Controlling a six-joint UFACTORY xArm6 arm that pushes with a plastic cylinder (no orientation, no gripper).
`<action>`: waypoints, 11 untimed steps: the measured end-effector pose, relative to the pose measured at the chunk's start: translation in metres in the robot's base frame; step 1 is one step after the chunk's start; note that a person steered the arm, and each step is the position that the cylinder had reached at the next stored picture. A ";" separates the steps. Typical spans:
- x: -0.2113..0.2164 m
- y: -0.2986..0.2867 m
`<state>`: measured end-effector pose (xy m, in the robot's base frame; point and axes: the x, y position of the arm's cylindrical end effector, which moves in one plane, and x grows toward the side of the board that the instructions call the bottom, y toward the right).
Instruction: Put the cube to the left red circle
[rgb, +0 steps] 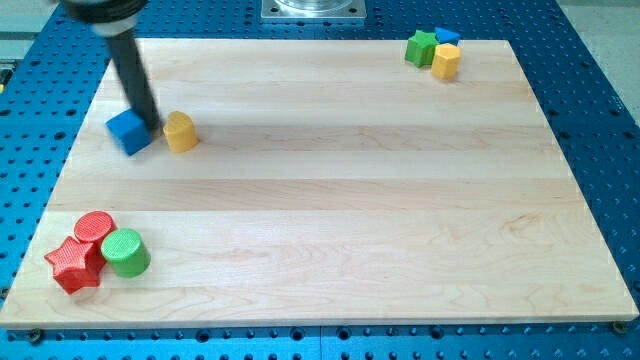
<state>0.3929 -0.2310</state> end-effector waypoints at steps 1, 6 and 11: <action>0.068 -0.015; 0.108 -0.073; 0.121 -0.049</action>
